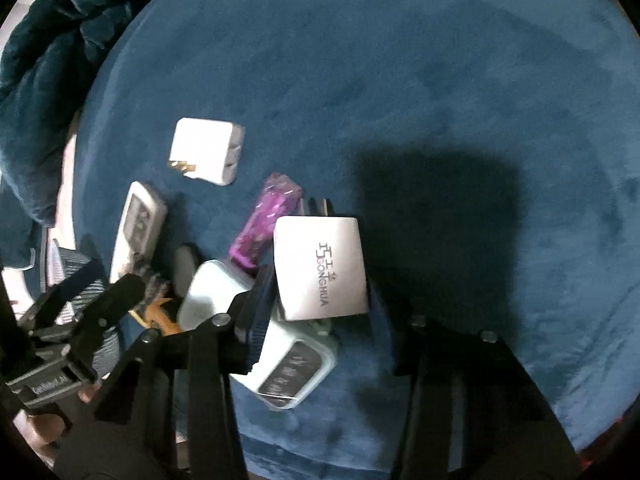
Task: Organize rigid objects
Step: 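Grasp the flat white charger with the left tool while the right tool grasps the pronged charger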
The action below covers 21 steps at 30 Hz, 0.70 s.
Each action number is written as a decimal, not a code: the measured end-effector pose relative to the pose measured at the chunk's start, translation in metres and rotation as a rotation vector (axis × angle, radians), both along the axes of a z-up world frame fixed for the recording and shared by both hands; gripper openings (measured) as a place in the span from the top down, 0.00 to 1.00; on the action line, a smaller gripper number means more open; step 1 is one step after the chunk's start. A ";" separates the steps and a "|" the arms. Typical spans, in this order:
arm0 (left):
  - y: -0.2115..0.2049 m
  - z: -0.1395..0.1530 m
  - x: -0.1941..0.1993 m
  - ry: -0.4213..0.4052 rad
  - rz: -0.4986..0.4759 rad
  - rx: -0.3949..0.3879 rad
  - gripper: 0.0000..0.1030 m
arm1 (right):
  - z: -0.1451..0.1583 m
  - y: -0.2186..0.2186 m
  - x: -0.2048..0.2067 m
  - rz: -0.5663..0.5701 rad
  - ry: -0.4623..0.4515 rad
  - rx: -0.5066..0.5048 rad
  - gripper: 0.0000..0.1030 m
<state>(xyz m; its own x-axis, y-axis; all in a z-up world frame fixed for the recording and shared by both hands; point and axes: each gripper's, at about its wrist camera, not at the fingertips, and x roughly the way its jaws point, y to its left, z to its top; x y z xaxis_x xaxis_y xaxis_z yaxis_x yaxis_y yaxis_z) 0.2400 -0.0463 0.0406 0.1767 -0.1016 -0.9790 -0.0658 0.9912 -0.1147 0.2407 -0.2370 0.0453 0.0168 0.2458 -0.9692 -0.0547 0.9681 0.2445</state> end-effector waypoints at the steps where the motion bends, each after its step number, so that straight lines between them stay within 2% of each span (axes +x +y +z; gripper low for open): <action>1: -0.002 -0.002 0.006 -0.004 -0.004 0.008 0.02 | 0.001 -0.004 0.000 0.000 -0.005 -0.028 0.56; 6: -0.009 -0.011 0.031 -0.013 -0.019 -0.024 0.03 | -0.012 -0.022 0.001 -0.054 0.043 0.004 0.56; 13: -0.031 -0.026 0.066 -0.032 -0.078 -0.031 0.04 | -0.017 -0.018 -0.002 -0.046 0.040 -0.014 0.55; 18: -0.040 -0.047 0.079 -0.009 -0.102 -0.026 0.04 | -0.019 -0.013 -0.005 -0.057 0.037 -0.015 0.54; 21: -0.038 -0.063 0.080 0.021 -0.124 -0.039 0.00 | -0.019 -0.013 -0.006 -0.060 0.036 -0.012 0.54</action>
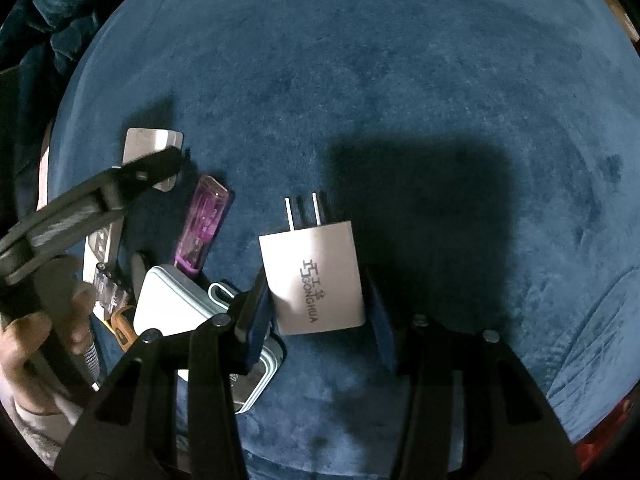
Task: Organize rigid objects
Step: 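Grasp the flat white charger with the left tool while the right tool grasps the pronged charger, then lift both chargers and carry them toward the basket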
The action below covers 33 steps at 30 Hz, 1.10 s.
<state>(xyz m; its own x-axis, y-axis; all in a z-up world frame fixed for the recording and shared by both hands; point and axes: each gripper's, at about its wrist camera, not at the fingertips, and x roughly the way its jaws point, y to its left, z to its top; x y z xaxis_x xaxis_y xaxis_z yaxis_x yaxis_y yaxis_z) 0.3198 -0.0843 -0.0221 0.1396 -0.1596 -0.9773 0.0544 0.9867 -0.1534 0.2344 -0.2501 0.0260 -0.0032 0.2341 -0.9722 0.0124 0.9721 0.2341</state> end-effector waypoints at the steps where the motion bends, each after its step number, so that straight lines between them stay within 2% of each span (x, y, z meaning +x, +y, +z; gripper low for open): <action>1: 0.002 -0.001 0.000 -0.008 -0.003 -0.009 0.00 | 0.000 -0.001 -0.001 -0.001 -0.001 0.002 0.54; 5: 0.010 -0.003 -0.004 -0.019 -0.010 -0.006 0.00 | 0.003 -0.004 -0.003 -0.003 -0.002 0.018 0.53; 8: -0.001 -0.006 -0.007 -0.037 -0.013 0.014 0.00 | 0.004 -0.009 -0.003 -0.003 -0.001 0.033 0.49; 12: -0.011 -0.010 -0.005 0.004 -0.012 0.030 0.00 | 0.006 -0.015 -0.003 -0.005 -0.002 0.045 0.46; 16: -0.015 -0.008 0.004 0.001 -0.012 0.028 0.01 | 0.005 -0.013 -0.004 -0.009 0.001 0.047 0.45; 18: -0.010 -0.005 -0.001 -0.013 -0.017 0.030 0.07 | 0.004 -0.012 -0.004 -0.009 0.001 0.049 0.45; 20: -0.014 0.008 0.000 -0.041 -0.031 0.026 0.19 | 0.004 -0.013 -0.004 -0.010 0.001 0.050 0.45; 21: -0.016 0.010 0.000 -0.044 -0.039 0.020 0.22 | 0.004 -0.013 -0.004 -0.010 0.001 0.049 0.45; 22: -0.018 0.010 0.000 -0.041 -0.046 0.010 0.31 | 0.004 -0.013 -0.004 -0.010 0.002 0.047 0.45; 26: -0.016 0.015 -0.003 -0.046 -0.029 0.009 0.33 | 0.005 -0.001 -0.001 0.006 -0.001 0.015 0.47; 28: -0.016 0.020 -0.006 -0.048 -0.018 0.003 0.33 | 0.007 0.005 -0.003 0.020 -0.009 -0.021 0.56; 29: -0.017 0.021 -0.008 -0.050 -0.017 0.001 0.33 | 0.009 0.006 -0.003 0.023 -0.014 -0.022 0.57; 33: -0.015 0.031 -0.017 -0.063 -0.022 0.002 0.33 | 0.015 0.007 -0.005 0.015 -0.023 -0.014 0.58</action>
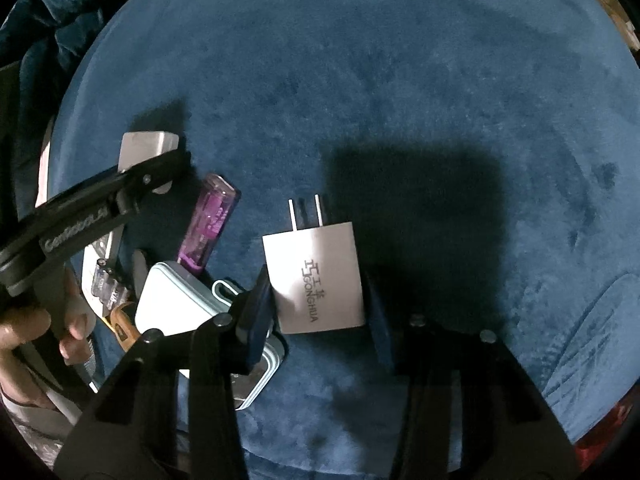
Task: Organize rigid objects
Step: 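Lift both chargers and carry them toward the basket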
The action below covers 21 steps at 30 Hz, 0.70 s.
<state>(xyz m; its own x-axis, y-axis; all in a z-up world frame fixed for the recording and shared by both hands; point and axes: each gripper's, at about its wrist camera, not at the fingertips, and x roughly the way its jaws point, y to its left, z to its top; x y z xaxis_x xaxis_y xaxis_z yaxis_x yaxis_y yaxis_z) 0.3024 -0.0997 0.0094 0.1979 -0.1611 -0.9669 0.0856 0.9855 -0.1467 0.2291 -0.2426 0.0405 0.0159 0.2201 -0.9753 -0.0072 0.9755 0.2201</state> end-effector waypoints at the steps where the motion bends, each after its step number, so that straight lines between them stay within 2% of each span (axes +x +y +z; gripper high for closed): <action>1: 0.000 0.003 -0.003 -0.004 -0.002 0.002 0.33 | 0.003 0.001 0.000 -0.003 -0.005 0.004 0.58; 13: 0.036 0.035 -0.037 -0.027 0.028 0.032 0.32 | 0.041 0.041 -0.006 0.045 -0.066 0.075 0.59; 21: 0.078 0.054 -0.085 -0.032 0.078 0.024 0.32 | 0.048 0.066 -0.020 0.072 -0.078 0.112 0.59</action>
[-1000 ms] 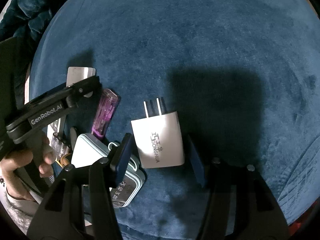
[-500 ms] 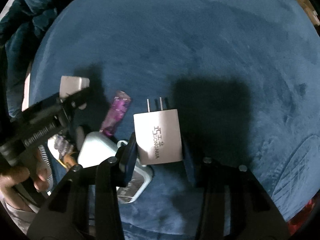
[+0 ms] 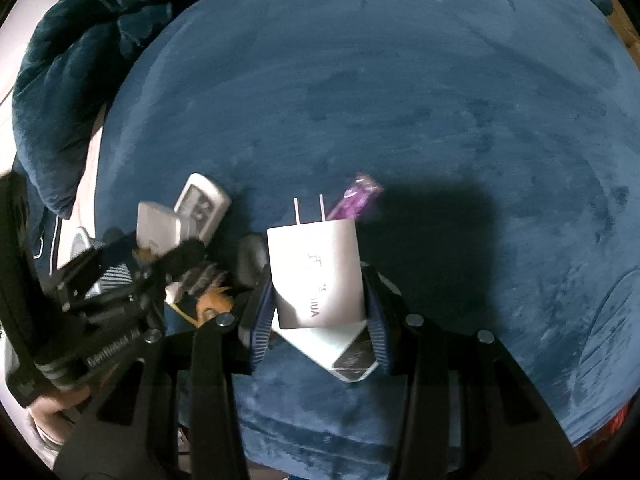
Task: Organize rigid objects
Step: 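Lift both chargers and carry them toward the basket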
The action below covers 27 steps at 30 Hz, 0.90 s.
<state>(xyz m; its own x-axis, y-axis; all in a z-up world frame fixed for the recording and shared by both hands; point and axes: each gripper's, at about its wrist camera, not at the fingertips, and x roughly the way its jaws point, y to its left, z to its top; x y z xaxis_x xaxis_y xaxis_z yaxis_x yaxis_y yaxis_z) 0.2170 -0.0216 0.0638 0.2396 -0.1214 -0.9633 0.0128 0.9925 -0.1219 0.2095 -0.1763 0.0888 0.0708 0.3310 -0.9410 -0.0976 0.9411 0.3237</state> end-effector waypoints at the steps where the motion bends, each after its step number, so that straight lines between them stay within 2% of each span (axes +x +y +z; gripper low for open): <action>1: 0.005 0.005 -0.006 -0.010 0.014 -0.006 0.32 | 0.001 0.004 0.000 -0.001 0.000 0.011 0.59; 10: 0.058 0.047 -0.053 -0.094 0.117 -0.028 0.32 | 0.019 0.039 -0.020 0.063 -0.017 0.056 0.59; 15: 0.095 0.055 -0.074 -0.098 0.191 -0.022 0.32 | 0.030 0.064 -0.027 0.097 -0.033 0.077 0.59; 27: 0.190 0.057 -0.133 -0.089 0.387 -0.002 0.32 | 0.038 0.164 -0.057 0.267 -0.039 0.111 0.59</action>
